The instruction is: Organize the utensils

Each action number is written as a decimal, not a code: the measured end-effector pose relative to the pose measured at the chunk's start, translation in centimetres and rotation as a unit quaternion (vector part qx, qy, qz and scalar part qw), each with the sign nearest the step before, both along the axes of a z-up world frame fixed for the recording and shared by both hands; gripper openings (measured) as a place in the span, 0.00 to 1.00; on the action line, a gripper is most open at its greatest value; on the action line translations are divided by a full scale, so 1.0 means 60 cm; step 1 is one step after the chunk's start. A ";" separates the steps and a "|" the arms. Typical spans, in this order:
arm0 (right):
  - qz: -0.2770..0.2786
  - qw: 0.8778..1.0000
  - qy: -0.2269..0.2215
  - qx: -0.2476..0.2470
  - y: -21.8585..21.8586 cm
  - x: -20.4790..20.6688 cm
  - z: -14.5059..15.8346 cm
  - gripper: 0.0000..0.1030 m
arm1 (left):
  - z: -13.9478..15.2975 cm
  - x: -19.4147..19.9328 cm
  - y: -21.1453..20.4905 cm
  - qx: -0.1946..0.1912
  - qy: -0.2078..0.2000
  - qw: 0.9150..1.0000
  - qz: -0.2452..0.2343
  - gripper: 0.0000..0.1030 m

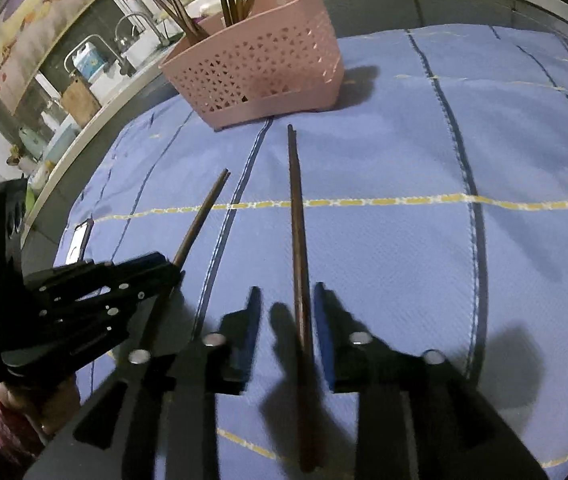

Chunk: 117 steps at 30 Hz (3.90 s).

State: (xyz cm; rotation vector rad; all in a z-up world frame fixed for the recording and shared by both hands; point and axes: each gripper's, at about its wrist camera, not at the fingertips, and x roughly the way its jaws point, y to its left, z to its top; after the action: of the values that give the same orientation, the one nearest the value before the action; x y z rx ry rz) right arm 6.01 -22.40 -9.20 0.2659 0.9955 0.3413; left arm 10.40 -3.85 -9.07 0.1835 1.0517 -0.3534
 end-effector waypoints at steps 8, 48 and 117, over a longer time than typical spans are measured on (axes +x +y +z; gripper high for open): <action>0.009 0.998 -0.010 -0.067 0.022 0.091 0.022 0.31 | 0.000 0.041 -0.035 0.027 -0.023 0.999 -0.029 0.21; 0.028 0.956 -0.293 0.012 0.027 0.035 0.376 0.05 | 0.374 0.010 0.070 -0.154 -0.229 0.961 -0.031 0.04; -0.127 0.968 -0.187 0.110 0.016 -0.223 0.176 0.61 | 0.221 -0.198 0.116 -0.016 -0.256 0.955 0.148 0.94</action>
State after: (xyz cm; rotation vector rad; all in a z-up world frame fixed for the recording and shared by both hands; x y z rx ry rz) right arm -7.34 -21.43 1.37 0.5061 0.5419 0.2552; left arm -1.47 3.12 4.22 0.0785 0.5459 -0.0412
